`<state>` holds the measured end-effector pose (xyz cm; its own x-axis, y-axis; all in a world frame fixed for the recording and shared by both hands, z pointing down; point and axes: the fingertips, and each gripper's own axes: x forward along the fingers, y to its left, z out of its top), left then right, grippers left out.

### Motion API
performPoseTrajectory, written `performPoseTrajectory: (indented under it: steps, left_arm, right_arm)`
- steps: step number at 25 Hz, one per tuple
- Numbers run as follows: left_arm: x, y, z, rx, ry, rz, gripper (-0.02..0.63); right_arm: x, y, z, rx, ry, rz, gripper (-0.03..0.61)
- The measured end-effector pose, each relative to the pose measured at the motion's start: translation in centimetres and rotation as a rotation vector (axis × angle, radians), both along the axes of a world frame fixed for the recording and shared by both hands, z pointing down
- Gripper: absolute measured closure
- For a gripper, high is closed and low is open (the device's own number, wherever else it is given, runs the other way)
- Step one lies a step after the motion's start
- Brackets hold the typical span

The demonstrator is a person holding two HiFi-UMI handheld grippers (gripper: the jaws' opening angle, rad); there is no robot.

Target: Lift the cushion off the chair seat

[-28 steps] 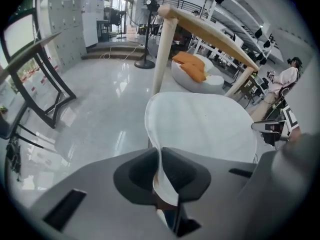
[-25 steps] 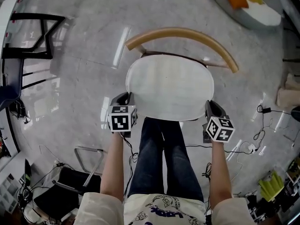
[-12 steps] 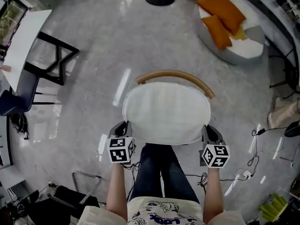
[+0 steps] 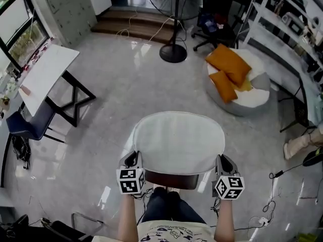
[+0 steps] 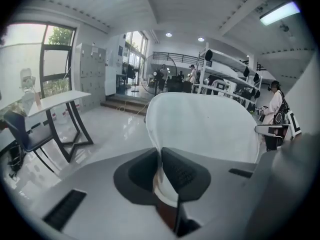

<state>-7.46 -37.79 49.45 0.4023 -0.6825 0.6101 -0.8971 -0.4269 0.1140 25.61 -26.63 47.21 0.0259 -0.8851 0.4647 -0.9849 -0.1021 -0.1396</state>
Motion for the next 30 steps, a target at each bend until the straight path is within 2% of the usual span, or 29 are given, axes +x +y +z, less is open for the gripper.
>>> performPoseTrajectory:
  steps: [6,13,21,30]
  left_arm:
    - [0.3,-0.6,-9.2,0.129,0.035,-0.027,0.569]
    - [2.0,1.1,-16.4,0.237,0.058,-0.044,0.569]
    - [2.0,1.4,-21.1,0.339,0.088,-0.051,0.569]
    - [1.9,1.5,-23.5,0.384,0.089,-0.057,0.569]
  right_arm:
    - [0.5,-0.8,-9.0,0.139,0.026,-0.002,0.535]
    - [2.5,0.3,-15.6,0.245,0.051,-0.016,0.535]
    - [2.7,0.5,-19.6,0.349,0.039,-0.001,0.535]
    - [2.7,0.2,-21.4,0.390,0.041,-0.003,0.535]
